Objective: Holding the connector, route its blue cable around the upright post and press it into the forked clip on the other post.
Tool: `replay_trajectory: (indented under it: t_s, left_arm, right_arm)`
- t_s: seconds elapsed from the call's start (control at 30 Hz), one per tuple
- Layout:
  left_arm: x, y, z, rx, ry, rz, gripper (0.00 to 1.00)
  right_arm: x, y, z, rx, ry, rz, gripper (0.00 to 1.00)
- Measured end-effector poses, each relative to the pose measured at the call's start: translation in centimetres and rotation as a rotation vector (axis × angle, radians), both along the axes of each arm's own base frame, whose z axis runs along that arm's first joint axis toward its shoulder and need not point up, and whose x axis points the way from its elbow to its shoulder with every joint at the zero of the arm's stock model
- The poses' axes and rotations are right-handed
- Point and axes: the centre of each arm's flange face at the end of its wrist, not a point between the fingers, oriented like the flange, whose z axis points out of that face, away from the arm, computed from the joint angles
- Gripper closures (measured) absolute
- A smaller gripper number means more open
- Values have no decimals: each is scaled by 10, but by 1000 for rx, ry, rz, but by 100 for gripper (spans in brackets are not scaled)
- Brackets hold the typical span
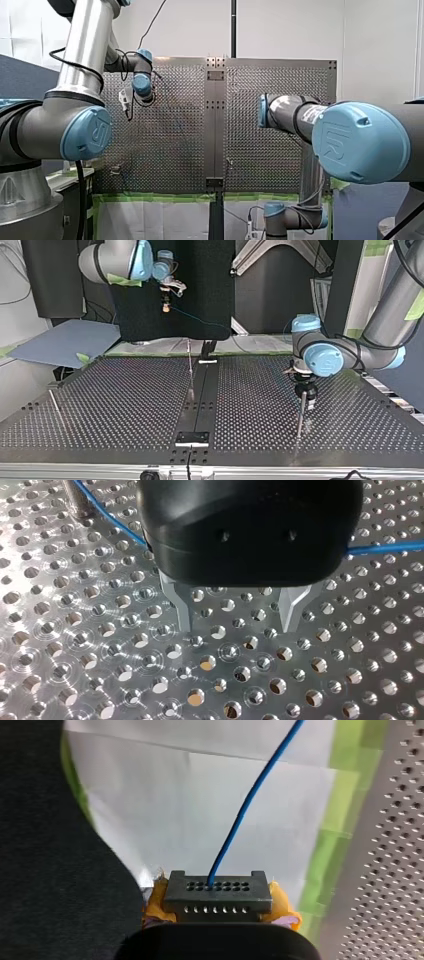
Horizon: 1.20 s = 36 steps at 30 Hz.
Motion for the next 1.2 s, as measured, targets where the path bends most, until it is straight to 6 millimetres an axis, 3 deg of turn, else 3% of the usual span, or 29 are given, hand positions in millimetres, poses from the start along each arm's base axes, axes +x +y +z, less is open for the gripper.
replay_trajectory:
  t_s: [0.4, 0.97, 1.2]
  left_arm:
    - [0, 0, 0, 0, 0, 0, 16]
    - [0, 0, 0, 0, 0, -1, 16]
    - [0, -1, 0, 0, 0, -2, 16]
  right_arm:
    - [-2, 1, 49, -48, -32, 2, 71]
    - [-18, 18, 100, -3, -27, -6, 71]
    - [-22, 7, 126, -35, -54, 9, 71]
